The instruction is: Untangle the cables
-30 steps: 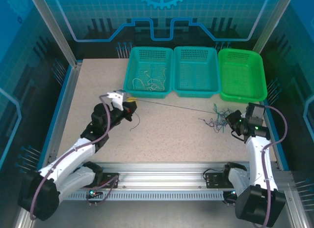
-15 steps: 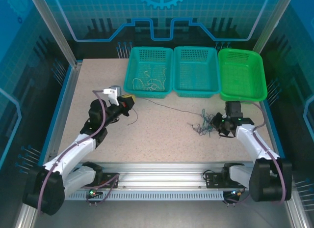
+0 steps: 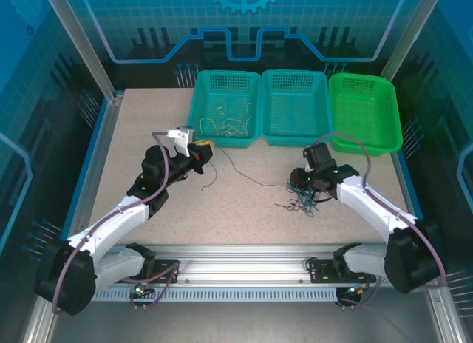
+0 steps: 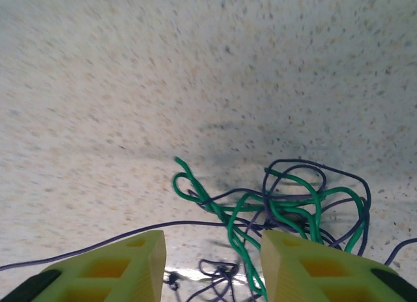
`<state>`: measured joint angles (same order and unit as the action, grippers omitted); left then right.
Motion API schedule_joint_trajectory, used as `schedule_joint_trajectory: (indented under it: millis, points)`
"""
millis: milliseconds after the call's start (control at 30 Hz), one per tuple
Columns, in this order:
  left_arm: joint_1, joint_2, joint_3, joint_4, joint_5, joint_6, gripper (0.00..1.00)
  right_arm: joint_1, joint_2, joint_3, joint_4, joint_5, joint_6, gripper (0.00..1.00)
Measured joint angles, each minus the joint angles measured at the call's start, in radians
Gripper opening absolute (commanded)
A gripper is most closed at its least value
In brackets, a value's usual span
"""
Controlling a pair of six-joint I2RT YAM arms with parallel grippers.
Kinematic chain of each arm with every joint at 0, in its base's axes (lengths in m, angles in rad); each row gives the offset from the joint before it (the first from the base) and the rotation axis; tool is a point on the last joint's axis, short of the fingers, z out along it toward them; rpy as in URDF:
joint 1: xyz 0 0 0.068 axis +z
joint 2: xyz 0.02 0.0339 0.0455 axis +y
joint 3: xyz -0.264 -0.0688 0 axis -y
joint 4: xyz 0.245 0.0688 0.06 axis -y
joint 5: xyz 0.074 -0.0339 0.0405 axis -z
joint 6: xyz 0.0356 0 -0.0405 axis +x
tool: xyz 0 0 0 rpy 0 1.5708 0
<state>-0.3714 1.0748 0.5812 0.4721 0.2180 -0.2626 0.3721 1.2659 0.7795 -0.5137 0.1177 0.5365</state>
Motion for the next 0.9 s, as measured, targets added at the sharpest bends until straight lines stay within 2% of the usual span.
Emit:
schedule_joint_trajectory:
  millis: [267, 400, 500, 567, 633, 767, 900]
  points:
    - [0.0, -0.042, 0.047, -0.168, -0.163, 0.023, 0.0, 0.021, 0.187, 0.002, -0.053, 0.095, 0.021, 0.46]
    - [0.0, -0.054, 0.052, -0.218, -0.214, 0.027, 0.0, 0.028, 0.261, 0.037, -0.053, 0.116, 0.023, 0.35]
    - [0.006, -0.059, 0.052, -0.278, -0.257, 0.024, 0.0, 0.032, 0.297, 0.06, -0.051, 0.114, 0.024, 0.22]
    - [0.034, -0.069, 0.052, -0.325, -0.274, 0.004, 0.0, 0.034, 0.299, 0.063, -0.045, 0.115, 0.021, 0.19]
    - [0.09, -0.089, 0.052, -0.37, -0.285, -0.026, 0.0, 0.033, 0.299, 0.064, -0.044, 0.116, 0.019, 0.22]
    - [0.203, -0.138, 0.052, -0.426, -0.285, -0.073, 0.0, 0.028, 0.299, 0.065, -0.047, 0.112, -0.001, 0.4]
    - [0.22, -0.144, 0.052, -0.439, -0.252, -0.092, 0.0, 0.026, 0.312, 0.077, -0.048, 0.074, -0.037, 0.46]
